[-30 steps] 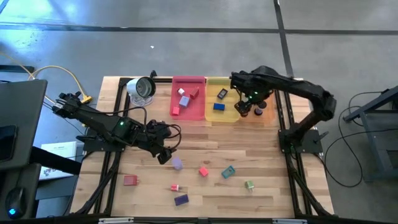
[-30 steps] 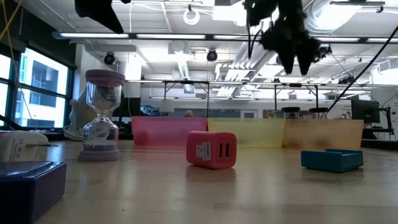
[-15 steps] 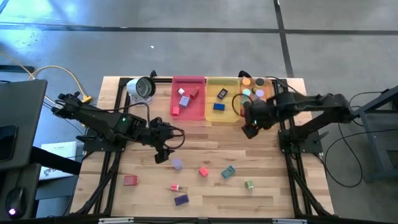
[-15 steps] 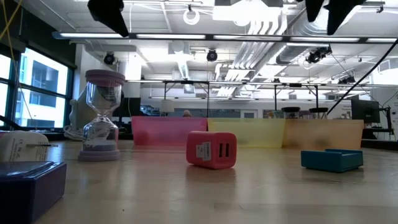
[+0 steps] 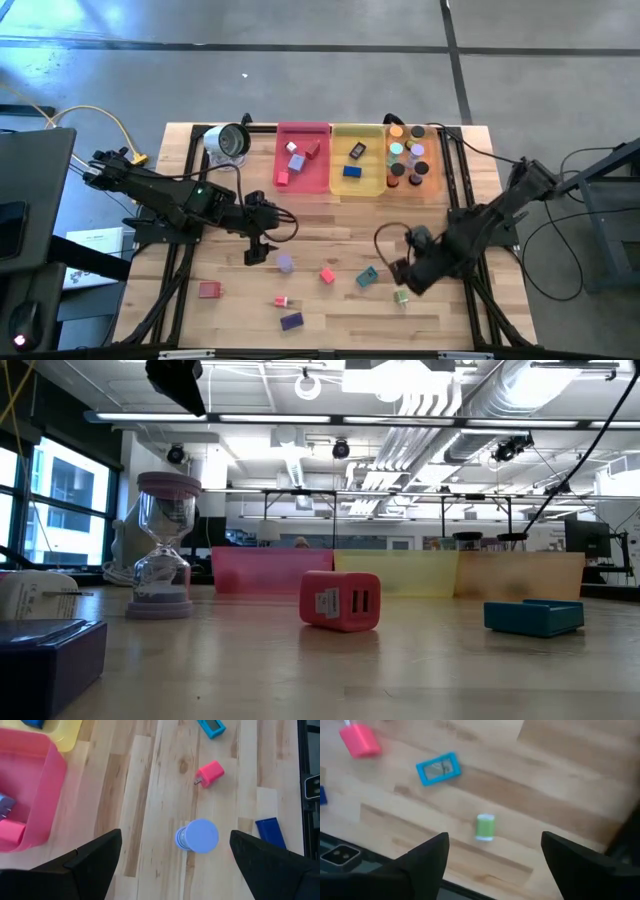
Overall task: Pick & Place Office items
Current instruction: Put the green charger adapter into the red bin
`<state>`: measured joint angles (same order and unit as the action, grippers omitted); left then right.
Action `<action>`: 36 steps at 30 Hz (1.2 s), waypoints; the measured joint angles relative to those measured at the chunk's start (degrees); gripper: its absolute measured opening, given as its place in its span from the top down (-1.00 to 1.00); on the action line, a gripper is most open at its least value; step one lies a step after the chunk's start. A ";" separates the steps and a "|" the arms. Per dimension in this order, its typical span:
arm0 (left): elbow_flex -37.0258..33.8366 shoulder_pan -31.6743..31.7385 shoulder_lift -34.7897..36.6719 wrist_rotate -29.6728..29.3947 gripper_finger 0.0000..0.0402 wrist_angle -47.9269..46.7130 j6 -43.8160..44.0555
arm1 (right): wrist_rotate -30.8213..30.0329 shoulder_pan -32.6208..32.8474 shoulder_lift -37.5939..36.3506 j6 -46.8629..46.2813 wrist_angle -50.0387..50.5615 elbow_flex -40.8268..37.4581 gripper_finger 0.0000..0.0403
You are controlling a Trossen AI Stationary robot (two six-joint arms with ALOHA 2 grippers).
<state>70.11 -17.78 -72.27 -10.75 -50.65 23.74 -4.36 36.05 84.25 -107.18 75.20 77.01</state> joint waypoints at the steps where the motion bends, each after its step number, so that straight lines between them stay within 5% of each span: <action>1: 0.00 0.00 0.00 0.01 -0.81 0.01 -0.15 | 0.03 0.98 0.75 -1.16 -1.85 -0.74 -0.51; 7: 0.00 0.00 0.00 0.01 -0.81 1.19 -2.55 | 0.36 4.34 6.25 -3.02 -14.22 -4.11 -0.49; 20: 0.00 0.00 0.00 2.85 -0.81 2.07 -2.33 | 9.04 4.46 18.88 -2.29 -17.46 -4.13 -0.49; 36: 0.00 -0.02 0.00 3.46 -0.81 3.03 -3.38 | 7.52 4.90 20.39 -5.76 -19.02 -4.11 -0.49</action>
<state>70.11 -17.80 -72.27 -7.29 -47.63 20.36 3.15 40.95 104.64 -112.94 56.18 72.90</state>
